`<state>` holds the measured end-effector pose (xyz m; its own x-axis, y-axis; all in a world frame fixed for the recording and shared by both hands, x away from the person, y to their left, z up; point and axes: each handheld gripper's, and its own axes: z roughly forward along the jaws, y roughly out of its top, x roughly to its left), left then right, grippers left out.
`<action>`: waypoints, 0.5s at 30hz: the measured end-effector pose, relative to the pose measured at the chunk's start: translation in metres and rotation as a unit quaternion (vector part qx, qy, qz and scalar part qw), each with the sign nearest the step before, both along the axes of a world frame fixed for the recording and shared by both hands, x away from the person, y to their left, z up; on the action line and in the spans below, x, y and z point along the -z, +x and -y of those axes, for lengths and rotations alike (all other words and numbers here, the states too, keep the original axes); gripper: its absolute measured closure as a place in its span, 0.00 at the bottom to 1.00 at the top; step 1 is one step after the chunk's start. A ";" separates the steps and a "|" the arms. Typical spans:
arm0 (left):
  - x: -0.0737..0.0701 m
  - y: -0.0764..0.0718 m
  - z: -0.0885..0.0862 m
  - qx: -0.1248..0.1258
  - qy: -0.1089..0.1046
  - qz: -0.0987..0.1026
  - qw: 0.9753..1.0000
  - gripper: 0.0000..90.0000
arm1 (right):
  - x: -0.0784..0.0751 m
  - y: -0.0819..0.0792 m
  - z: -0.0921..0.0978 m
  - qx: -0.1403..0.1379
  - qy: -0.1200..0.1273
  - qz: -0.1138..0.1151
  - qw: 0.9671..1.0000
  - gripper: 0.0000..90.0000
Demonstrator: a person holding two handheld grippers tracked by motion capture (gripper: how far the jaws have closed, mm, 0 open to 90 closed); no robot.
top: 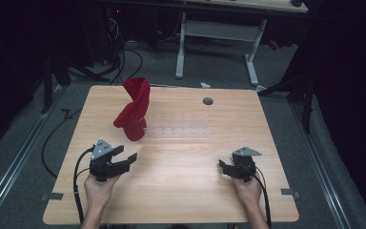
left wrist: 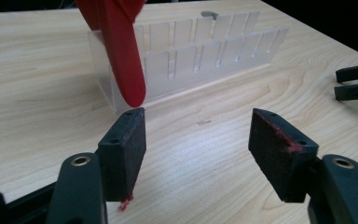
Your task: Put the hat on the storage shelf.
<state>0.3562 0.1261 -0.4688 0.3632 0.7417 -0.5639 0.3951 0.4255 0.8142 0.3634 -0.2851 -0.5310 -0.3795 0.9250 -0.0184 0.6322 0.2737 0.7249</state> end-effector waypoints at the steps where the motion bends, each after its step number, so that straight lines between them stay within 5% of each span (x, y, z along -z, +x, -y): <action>1: 0.002 0.000 0.001 0.001 0.000 -0.003 1.000 0.41 | 0.000 0.000 0.000 0.000 0.000 0.000 1.000 0.39; 11: 0.020 0.003 0.011 -0.002 0.010 -0.020 1.000 0.41 | 0.000 0.000 0.000 0.001 0.000 0.000 1.000 0.39; 15: 0.029 0.006 0.015 -0.004 0.014 -0.045 0.999 0.40 | 0.000 0.000 0.000 0.001 0.001 0.000 1.000 0.39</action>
